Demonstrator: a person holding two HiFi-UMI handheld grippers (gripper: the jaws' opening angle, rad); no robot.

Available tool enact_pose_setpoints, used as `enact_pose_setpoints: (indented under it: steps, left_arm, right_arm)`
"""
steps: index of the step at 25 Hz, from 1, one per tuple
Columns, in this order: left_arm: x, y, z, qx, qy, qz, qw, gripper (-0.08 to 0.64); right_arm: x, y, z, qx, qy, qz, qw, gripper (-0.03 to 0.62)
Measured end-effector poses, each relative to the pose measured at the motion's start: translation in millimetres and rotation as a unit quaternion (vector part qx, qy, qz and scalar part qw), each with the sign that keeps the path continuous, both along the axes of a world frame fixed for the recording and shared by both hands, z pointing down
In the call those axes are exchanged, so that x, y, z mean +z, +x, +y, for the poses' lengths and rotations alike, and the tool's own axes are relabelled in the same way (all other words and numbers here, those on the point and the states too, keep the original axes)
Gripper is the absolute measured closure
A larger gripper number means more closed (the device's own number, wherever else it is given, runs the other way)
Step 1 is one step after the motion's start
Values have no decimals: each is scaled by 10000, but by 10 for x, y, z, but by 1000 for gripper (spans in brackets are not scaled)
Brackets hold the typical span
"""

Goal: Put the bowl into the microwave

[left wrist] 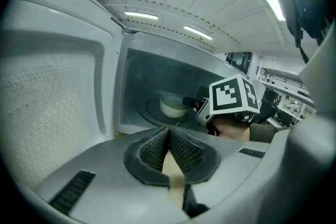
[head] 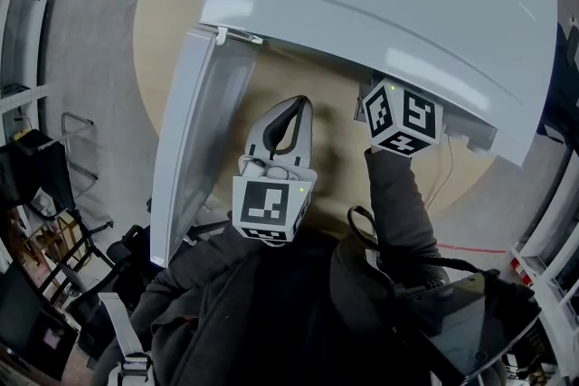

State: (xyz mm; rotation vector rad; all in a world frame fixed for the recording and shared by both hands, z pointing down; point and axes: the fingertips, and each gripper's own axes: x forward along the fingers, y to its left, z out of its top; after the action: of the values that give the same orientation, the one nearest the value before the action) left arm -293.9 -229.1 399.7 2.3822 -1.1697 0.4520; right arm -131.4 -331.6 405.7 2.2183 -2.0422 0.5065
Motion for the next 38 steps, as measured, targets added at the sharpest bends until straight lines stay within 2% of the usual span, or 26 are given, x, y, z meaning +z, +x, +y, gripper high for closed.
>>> enact_pose_setpoints:
  steps: [4, 9, 16, 27, 32, 34, 38]
  left_arm:
    - [-46, -11, 20, 14, 55, 16, 10000, 551]
    - [-95, -27, 58, 15, 116, 44, 9999, 551]
    - [-234, -9, 152, 129, 279, 130, 9994, 551]
    - [-464, 55, 530, 527, 627, 298, 9962, 551]
    - [-613, 299, 847, 527, 1031, 356, 9926, 551]
    - [-729, 385, 1064, 454, 1126, 301, 9922, 551]
    - [-1031, 436, 1389, 355, 1469, 303, 9881, 551]
  right_arm:
    - [-57, -9, 56, 17, 95, 509, 9987, 443]
    - [-224, -104, 220, -24, 439, 659, 9969, 443]
    - [-206, -344, 619, -245, 215, 411, 9986, 445]
    - [-220, -825, 1461, -713, -71, -500, 9962, 450]
    - [-409, -901, 1953, -1442, -45, -852, 9859, 505]
    - [-555, -841, 2256, -1636, -7, -872, 9827, 556]
    - [-955, -839, 2612, -1867, 265, -801, 9788, 580]
